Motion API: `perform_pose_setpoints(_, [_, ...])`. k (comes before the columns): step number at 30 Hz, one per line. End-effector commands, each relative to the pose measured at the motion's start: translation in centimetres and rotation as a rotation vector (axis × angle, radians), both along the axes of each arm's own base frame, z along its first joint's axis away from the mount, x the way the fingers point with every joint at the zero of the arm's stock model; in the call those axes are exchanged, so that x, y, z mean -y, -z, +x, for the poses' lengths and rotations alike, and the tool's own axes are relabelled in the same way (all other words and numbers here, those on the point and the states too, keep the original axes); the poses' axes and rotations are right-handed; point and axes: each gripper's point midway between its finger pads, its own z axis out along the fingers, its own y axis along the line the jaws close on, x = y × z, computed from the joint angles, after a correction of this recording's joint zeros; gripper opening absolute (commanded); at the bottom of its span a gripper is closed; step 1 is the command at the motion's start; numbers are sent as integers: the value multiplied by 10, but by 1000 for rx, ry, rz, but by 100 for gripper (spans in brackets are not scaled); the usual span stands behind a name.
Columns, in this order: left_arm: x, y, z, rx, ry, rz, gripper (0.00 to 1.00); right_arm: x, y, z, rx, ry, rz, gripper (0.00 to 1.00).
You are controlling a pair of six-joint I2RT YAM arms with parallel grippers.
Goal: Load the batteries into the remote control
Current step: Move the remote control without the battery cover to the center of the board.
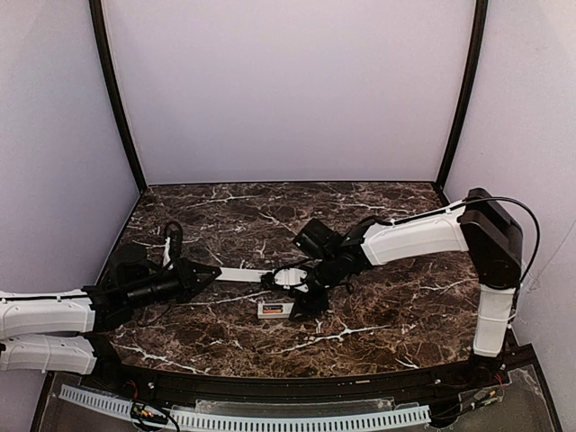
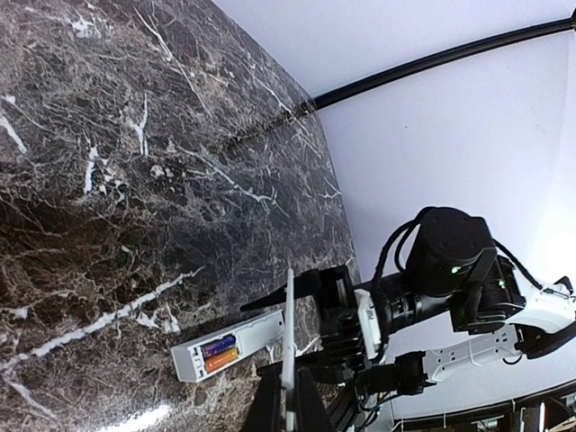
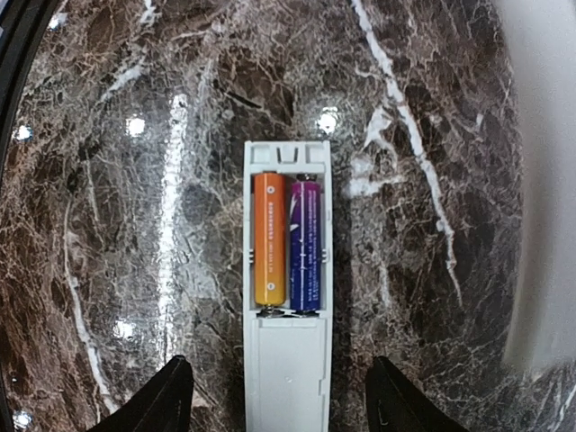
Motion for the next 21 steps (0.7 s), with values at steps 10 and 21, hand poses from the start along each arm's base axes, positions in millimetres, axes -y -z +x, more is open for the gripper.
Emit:
perform_pose_setpoints(10, [-29, 3, 9, -6, -139, 47, 0, 11, 35, 16, 32, 50, -105, 29])
perform_pose_setpoints(21, [-34, 4, 19, -10, -153, 71, 0, 21, 36, 51, 58, 141, -97, 31])
